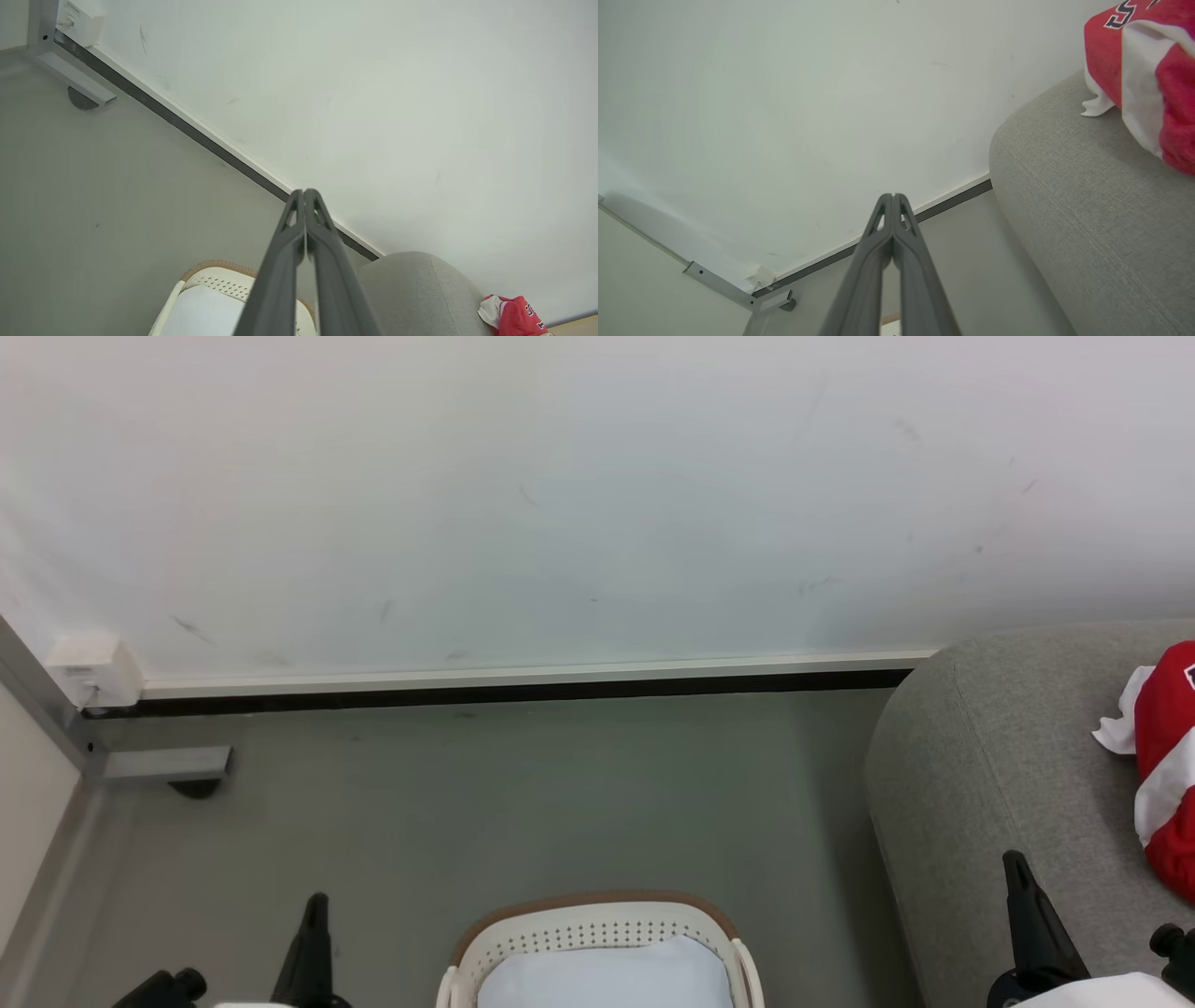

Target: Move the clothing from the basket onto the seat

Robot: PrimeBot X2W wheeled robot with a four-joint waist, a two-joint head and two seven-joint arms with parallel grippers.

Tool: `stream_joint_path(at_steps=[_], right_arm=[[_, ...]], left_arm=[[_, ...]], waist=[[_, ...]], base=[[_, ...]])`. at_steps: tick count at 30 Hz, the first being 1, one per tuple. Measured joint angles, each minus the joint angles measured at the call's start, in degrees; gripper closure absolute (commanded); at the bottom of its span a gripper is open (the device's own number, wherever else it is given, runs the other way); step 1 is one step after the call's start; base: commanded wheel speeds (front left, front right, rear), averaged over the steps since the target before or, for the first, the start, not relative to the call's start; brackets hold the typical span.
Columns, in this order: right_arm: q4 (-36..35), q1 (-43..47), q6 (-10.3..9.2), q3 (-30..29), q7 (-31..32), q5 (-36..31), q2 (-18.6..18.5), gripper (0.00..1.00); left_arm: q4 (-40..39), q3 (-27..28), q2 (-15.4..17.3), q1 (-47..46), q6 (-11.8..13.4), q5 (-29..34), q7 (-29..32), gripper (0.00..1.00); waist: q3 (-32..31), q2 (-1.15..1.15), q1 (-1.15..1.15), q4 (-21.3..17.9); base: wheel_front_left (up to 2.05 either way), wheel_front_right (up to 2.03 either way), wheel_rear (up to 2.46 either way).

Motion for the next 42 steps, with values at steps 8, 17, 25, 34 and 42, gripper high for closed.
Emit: stream_joint_path(at_steps=[8, 17, 25, 34, 42], right_arm=[[0.0, -0.1, 0.00, -1.2, 1.7, 5.4, 0.3, 1.00], [-0.1, -0.4, 0.00, -2.7, 3.4, 11.2, 0.7, 1.00], [-0.1, -0.9, 0.00, -4.0, 4.8, 15.9, 1.4, 1.00], [-0.2, -1.1, 0.00, -5.1, 6.2, 20.9, 1.7, 1.00], [-0.2, -1.2, 0.00, -6.2, 7.5, 24.9, 2.0, 1.00]], left_arm=[[-0.2, 0.6, 0.0, -0.5, 0.0, -6.3, 1.7, 1.00], [-0.5, 1.2, 0.0, -1.0, -0.2, -12.6, 3.5, 1.00], [-0.7, 1.6, 0.0, -1.5, -0.4, -17.3, 5.0, 1.00], [-1.0, 2.1, 0.0, -2.0, -0.4, -22.8, 6.4, 1.00], [-1.2, 2.5, 0.1, -2.3, -0.4, -27.3, 7.5, 1.00]], waist=[[0.1, 0.00, 0.00, 0.1], [0.1, 0.00, 0.00, 0.2], [0.2, 0.00, 0.00, 0.3], [0.3, 0.00, 0.00, 0.4], [0.3, 0.00, 0.00, 0.5]], base=[[0.00, 0.00, 0.00], [0.00, 0.00, 0.00], [0.00, 0.00, 0.00], [0.00, 0.00, 0.00], [0.00, 0.00, 0.00]])
